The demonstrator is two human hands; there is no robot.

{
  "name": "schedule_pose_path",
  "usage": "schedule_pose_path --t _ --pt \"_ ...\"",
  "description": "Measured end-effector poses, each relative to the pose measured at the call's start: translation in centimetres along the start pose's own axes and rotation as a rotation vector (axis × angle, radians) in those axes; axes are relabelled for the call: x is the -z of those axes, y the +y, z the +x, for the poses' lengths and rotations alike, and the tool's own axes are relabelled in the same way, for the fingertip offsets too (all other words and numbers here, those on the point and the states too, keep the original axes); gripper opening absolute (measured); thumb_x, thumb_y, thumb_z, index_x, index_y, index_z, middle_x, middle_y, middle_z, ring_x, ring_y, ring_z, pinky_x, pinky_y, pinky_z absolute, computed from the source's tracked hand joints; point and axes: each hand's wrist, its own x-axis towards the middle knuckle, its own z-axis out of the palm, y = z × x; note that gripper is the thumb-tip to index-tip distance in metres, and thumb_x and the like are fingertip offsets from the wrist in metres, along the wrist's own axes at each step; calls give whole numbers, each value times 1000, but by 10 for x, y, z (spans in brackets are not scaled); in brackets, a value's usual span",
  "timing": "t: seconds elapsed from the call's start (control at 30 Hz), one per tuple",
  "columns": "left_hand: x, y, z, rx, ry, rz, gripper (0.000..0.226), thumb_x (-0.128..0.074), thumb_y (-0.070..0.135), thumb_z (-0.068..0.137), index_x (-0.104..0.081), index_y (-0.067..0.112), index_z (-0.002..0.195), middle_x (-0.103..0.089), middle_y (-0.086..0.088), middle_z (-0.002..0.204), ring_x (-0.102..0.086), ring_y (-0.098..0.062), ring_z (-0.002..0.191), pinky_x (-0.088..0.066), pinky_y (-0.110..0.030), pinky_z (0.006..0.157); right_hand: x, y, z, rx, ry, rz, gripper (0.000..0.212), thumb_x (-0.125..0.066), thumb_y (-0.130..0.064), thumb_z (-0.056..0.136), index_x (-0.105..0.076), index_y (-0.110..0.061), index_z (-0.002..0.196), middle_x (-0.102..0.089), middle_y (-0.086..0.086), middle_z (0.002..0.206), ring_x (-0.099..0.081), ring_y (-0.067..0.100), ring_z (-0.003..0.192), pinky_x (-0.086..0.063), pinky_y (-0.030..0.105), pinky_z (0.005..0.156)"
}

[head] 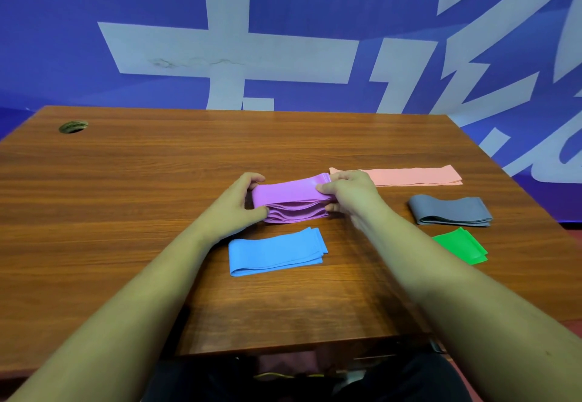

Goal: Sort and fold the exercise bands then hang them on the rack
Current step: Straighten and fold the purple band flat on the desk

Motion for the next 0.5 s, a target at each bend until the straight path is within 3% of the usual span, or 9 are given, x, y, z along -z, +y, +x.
schedule_pose_path --t 0.03,0.17,0.23,0.37,0.5 --pt "0 0 1 -1 5 -2 66 -60 44 65 -44 30 127 -56 5 118 -57 -10 100 -47 -30 91 0 0 1 3 1 55 12 -73 -4 81 -66 -3 90 -58 4 124 -66 21 65 -59 31 61" --pt "-1 2 3 1 33 -39 56 -60 41 73 -48 26 125 -58 4 113 -57 -4 89 -46 -27 84 -1 -11 -3 -34 -61 357 15 -69 4 80 -64 -1 93 -61 16 93 -61 22 70 -53 27 55" --pt "-1 1 4 4 32 -46 59 -58 46 69 -50 28 125 -58 3 118 -58 -10 99 -48 -33 91 -2 -15 -4 -56 -66 414 18 -70 6 79 -63 0 95 -60 15 89 -61 23 72 -53 28 55" --pt "0 0 6 21 -28 6 46 -59 37 62 -50 39 107 -57 6 114 -56 -21 107 -49 -48 93 -3 -14 -3 -43 -48 362 17 -71 5 77 -65 -1 92 -60 13 89 -60 23 72 -53 28 57" --pt "-3 3 4 51 -42 -71 43 -56 31 63 -48 38 105 -59 4 108 -57 -19 97 -49 -47 88 -3 -4 -3 -54 -39 260 29 -71 2 79 -61 -1 106 -60 4 93 -65 22 73 -55 29 61"
